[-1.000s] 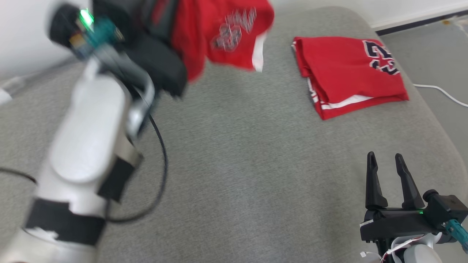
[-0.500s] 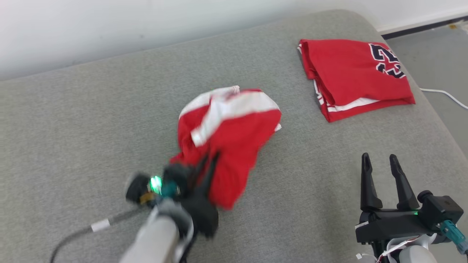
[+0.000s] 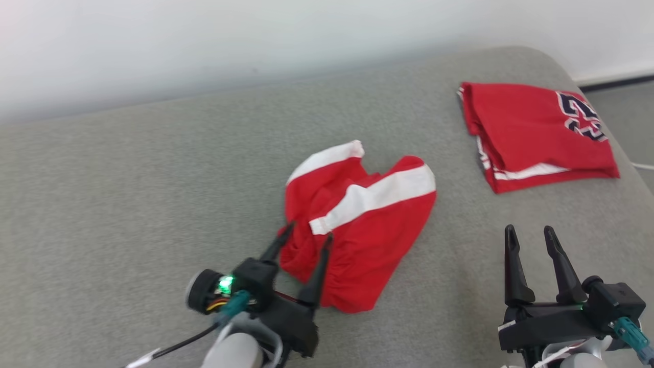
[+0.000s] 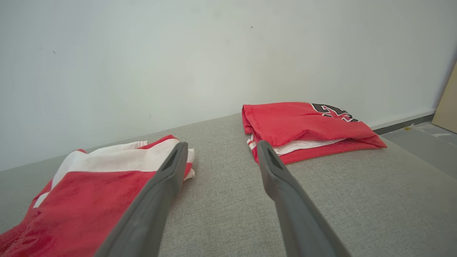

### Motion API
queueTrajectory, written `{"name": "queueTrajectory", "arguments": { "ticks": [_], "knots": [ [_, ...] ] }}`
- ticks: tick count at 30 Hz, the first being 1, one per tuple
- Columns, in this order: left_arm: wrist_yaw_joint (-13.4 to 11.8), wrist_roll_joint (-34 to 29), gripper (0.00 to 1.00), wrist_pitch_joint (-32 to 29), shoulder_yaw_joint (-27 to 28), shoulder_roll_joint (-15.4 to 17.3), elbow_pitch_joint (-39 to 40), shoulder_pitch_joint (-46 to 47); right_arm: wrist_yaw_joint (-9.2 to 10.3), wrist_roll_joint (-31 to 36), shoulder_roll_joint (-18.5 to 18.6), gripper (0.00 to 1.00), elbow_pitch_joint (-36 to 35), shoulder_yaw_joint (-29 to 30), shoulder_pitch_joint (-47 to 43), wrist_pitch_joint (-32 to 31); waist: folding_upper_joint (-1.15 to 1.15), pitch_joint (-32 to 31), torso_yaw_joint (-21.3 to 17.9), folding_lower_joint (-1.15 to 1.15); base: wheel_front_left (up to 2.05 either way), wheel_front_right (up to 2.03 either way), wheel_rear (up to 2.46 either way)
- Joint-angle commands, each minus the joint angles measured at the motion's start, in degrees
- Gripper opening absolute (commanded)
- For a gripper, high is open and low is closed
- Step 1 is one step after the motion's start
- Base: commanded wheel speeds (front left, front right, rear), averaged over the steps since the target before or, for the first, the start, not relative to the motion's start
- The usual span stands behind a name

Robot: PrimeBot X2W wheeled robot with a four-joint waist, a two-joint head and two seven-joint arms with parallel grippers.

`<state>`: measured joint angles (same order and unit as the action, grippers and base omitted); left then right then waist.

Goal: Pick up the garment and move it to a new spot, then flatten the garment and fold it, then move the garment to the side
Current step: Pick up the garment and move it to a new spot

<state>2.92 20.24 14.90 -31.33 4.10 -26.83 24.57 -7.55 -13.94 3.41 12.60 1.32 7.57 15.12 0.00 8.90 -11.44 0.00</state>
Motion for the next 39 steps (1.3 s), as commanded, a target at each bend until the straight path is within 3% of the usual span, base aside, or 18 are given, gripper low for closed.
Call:
{"name": "queueTrajectory", "arguments": {
  "ticks": [1, 13, 20, 39],
  "knots": [
    [-0.47, -0.27, 1.0, 0.29, 0.65, 0.51, 0.68, -1.27, 0.15, 0.25, 0.5, 1.0, -0.13, 0.18, -0.7, 0.01, 0.0, -2.47, 2.83, 0.0, 0.0, 0.0, 0.0],
    [-4.88, -2.05, 1.0, 0.3, 13.86, 7.07, 14.7, -13.06, 0.15, 0.97, 1.69, 1.0, -1.37, -2.02, -3.3, -0.21, 0.0, -7.58, 8.18, 0.0, 0.0, 0.0, 0.0],
    [-5.68, -1.54, 1.0, 0.3, 21.1, 9.21, 20.61, -23.73, 0.15, 1.1, 1.91, 1.0, -2.76, -1.69, -5.23, -0.95, 0.0, -9.59, 9.68, 0.0, 0.0, 0.0, 0.0],
    [-5.64, -1.57, 1.0, 0.32, 22.79, 8.55, 25.25, -32.52, 0.15, 2.15, 0.79, 1.0, -7.38, -0.25, -11.19, -3.83, 0.0, -10.05, 10.55, 0.0, 0.0, 0.0, 0.0]
  ]
}}
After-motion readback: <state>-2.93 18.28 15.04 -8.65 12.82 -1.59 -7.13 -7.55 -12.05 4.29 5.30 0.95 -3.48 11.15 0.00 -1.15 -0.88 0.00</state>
